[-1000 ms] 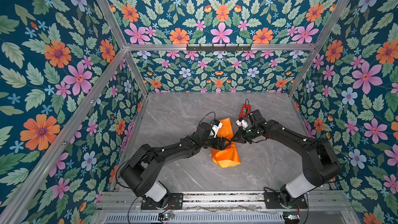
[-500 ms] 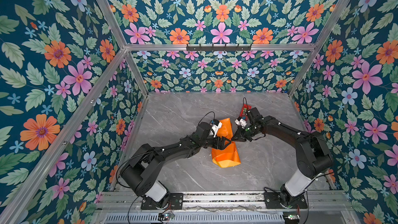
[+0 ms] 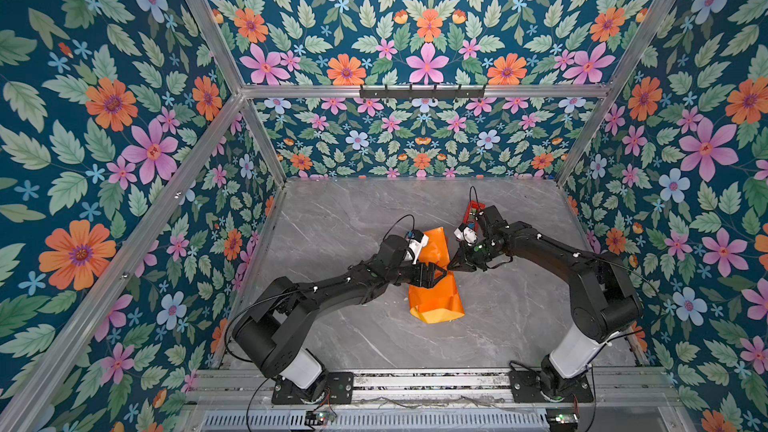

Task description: Wrap the gift box in paper

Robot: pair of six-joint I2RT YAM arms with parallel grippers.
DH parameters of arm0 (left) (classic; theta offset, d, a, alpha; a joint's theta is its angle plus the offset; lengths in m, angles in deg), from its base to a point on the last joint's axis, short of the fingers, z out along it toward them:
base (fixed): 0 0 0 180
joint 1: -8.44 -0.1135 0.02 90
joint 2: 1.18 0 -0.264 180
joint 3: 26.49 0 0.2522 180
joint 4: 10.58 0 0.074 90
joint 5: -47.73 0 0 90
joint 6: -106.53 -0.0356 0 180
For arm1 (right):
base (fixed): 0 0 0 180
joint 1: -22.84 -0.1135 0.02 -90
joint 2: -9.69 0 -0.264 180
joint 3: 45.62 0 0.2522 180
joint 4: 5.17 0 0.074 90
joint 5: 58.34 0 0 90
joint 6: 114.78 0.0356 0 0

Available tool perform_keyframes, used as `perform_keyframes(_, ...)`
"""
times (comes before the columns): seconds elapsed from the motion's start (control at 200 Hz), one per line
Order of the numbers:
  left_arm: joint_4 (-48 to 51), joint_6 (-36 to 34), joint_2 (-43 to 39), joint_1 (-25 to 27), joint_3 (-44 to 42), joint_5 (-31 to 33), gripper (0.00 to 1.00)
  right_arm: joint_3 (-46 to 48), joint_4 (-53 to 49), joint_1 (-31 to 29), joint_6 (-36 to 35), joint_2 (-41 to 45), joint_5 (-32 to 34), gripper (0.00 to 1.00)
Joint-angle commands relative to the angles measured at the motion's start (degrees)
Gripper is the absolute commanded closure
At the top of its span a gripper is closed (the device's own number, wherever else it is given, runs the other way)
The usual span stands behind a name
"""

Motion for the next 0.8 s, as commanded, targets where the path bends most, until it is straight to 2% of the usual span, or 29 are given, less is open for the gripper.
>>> perform_keyframes(0.0,4.72,0.77,0.79,-0.01,-0.16,1.7,0.14,-0.25,-0.98,0.49,-0.93,0.32,1.38,1.0)
perform_keyframes(0.08,5.19,0.68,1.23,0.0,-0.13,2.25,0.15,-0.52,-1.06,0.53,-0.96,0.46,1.04,1.0)
perform_keyframes(0.325,5.22,0.77,1.69,0.0,-0.13,2.61,0.15,2.03,0.51,1.07,0.29,4.38,2.26,0.62)
perform_keyframes(0.5,5.31,0.68,1.78,0.0,-0.05,2.52,0.15,2.39,2.7,0.91,1.25,3.49,1.22,0.47)
perform_keyframes(0.695,5.48,0.68,1.52,-0.01,0.03,2.7,0.15,1.17,3.4,0.19,0.98,-0.23,1.18,0.43)
perform_keyframes(0.795,5.48,0.83,1.12,0.0,0.69,2.83,0.15,0.66,3.35,0.14,0.31,-1.81,2.44,0.48)
